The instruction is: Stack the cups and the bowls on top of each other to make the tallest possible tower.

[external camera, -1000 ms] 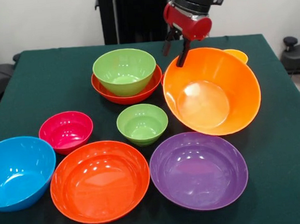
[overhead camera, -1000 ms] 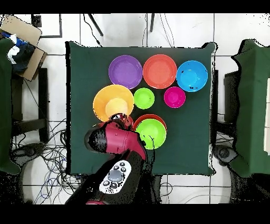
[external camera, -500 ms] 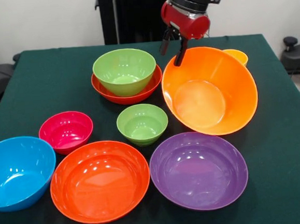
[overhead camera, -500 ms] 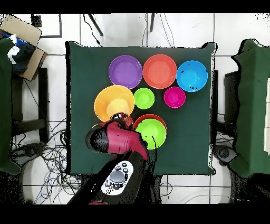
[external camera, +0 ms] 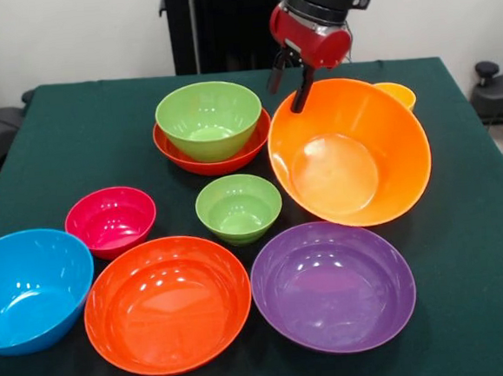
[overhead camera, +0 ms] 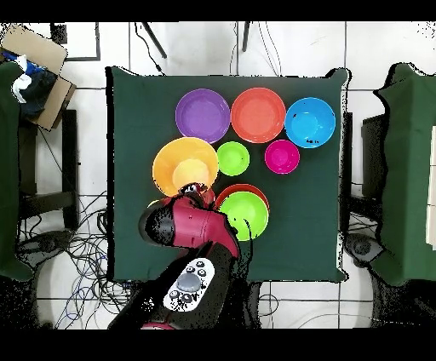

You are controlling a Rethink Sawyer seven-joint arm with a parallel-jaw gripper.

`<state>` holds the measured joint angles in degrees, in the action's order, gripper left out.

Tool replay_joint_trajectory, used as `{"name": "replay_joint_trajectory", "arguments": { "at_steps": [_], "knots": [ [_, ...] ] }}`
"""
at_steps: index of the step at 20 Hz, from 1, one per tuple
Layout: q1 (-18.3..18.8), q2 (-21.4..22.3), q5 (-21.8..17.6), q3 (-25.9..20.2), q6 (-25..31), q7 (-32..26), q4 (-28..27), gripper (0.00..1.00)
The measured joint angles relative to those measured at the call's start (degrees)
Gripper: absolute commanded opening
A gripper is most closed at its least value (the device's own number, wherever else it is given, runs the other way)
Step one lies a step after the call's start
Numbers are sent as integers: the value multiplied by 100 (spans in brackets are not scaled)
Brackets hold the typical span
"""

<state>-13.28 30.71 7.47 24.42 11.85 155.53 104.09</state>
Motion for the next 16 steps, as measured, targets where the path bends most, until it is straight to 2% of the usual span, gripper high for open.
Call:
{"name": "replay_joint_trajectory", "arguments": {
  "at_steps": [16],
  "knots": [
    [-136,-682,4,0,-276,0,-55,100]
  ]
}}
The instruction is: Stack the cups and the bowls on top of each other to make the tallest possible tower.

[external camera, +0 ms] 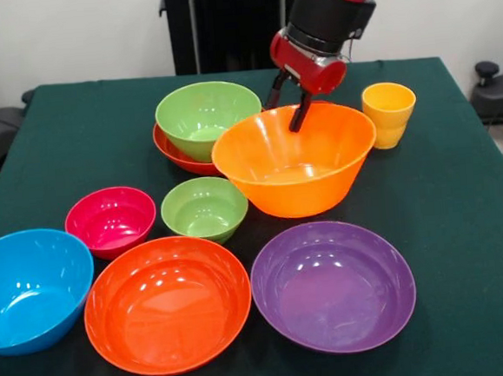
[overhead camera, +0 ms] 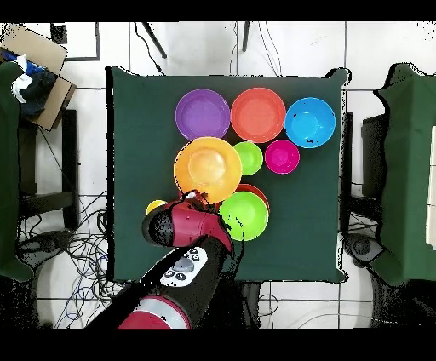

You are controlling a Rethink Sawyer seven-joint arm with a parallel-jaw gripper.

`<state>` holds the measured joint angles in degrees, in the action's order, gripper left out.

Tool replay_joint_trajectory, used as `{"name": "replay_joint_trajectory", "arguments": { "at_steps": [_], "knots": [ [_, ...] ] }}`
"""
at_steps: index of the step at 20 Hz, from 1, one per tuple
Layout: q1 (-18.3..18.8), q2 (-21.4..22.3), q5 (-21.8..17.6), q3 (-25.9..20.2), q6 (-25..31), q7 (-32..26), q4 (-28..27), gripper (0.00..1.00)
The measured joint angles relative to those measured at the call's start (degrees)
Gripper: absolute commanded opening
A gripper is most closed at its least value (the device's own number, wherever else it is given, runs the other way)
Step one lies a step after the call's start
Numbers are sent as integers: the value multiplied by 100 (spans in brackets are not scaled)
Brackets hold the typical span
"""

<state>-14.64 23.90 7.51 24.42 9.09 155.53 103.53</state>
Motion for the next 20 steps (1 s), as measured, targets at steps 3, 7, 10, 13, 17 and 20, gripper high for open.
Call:
{"name": "replay_joint_trajectory", "arguments": {
  "at_steps": [3,7,10,13,17,20],
  "knots": [
    [-18,-61,0,3,-12,0,-20,100],
    [-34,-86,0,13,-11,0,-60,100],
    [-44,-86,0,20,-12,0,-81,100],
    [-63,-83,0,28,-11,0,-94,100],
    [-83,-70,0,28,-10,0,-95,100],
    [-91,-60,-1,27,-10,0,-95,100]
  ]
}}
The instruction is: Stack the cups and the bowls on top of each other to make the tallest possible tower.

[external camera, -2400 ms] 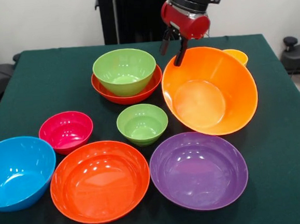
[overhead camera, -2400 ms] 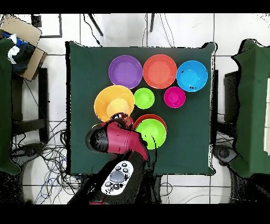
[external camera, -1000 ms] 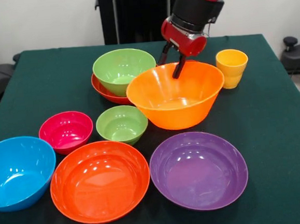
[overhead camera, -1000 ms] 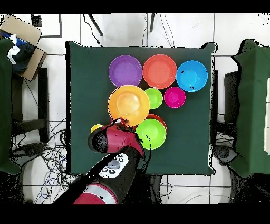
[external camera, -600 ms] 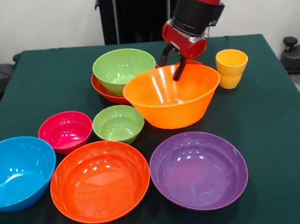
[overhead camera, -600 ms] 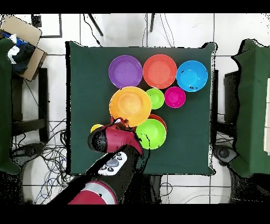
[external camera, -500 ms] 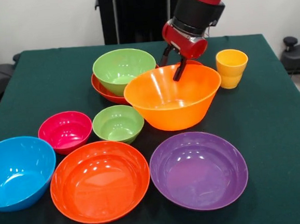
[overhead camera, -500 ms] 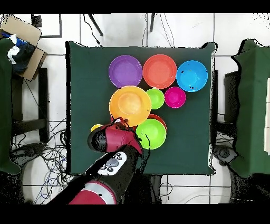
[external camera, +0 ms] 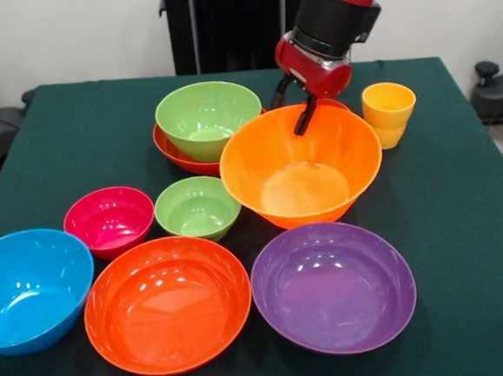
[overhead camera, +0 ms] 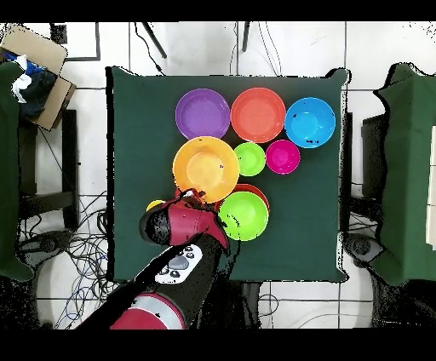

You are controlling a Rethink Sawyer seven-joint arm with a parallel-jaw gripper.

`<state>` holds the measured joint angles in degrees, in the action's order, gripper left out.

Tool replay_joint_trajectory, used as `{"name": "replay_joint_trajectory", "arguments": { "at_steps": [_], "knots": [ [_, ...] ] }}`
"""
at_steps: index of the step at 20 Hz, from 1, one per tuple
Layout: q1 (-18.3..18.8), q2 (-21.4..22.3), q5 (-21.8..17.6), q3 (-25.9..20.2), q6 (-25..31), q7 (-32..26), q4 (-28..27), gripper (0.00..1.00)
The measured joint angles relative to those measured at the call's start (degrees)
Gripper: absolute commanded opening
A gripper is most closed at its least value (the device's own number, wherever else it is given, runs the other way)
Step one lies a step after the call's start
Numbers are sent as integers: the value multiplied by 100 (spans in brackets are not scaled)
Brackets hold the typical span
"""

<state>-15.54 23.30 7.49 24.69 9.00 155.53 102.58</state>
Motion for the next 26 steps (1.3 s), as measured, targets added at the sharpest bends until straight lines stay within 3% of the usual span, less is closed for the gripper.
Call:
{"name": "replay_joint_trajectory", "arguments": {
  "at_steps": [26],
  "knots": [
    [15,306,-1,2,0,0,2,100]
  ]
}}
